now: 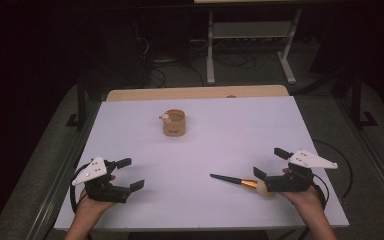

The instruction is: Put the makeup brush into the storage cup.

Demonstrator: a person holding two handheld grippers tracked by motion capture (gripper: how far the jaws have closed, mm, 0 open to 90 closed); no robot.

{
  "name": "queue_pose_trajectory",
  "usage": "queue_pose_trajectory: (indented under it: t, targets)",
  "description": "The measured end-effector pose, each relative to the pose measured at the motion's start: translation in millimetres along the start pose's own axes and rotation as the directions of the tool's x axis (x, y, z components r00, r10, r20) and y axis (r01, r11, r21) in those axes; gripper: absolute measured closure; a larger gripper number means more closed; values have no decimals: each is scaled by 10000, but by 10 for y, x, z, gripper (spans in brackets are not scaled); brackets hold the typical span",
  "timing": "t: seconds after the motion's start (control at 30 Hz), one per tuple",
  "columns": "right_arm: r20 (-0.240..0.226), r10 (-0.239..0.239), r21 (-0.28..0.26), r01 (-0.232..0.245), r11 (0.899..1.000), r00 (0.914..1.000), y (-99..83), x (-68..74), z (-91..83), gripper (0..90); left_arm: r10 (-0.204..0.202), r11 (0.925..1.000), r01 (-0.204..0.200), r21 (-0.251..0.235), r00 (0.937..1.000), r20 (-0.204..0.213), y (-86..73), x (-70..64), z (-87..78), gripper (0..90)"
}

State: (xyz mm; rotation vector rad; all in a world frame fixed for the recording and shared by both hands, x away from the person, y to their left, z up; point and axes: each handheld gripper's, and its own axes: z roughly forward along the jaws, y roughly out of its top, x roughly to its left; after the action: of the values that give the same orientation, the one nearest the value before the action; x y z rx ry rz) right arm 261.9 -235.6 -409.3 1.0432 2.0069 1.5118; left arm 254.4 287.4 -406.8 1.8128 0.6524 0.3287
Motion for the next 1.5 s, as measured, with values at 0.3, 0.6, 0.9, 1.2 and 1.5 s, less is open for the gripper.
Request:
queue_pose_trajectory:
  t: [0.3,0.6,0.9,1.2,1.5]
  targets:
    - [-175,-22,220,26,9998,9998,26,-11,52,0,-51,10000,51,-21,10000,49,-21,7,-16,105]
    - [-475,-144,404,163,9991,9988,73,-7,67,0,-35,10000,35,-1,10000,11,-23,7,-29,105]
    - [-494,-189,411,210,9989,9986,120,-33,110,0,-20,10000,20,-19,10000,43,-28,11,-33,105]
    - [-498,-196,508,222,9985,9986,173,-69,155,0,-70,10000,70,-30,9999,103,-32,2,-21,105]
    - [-539,-295,498,322,9982,9981,239,-60,226,0,-66,10000,66,13,9999,88,-28,10,-29,105]
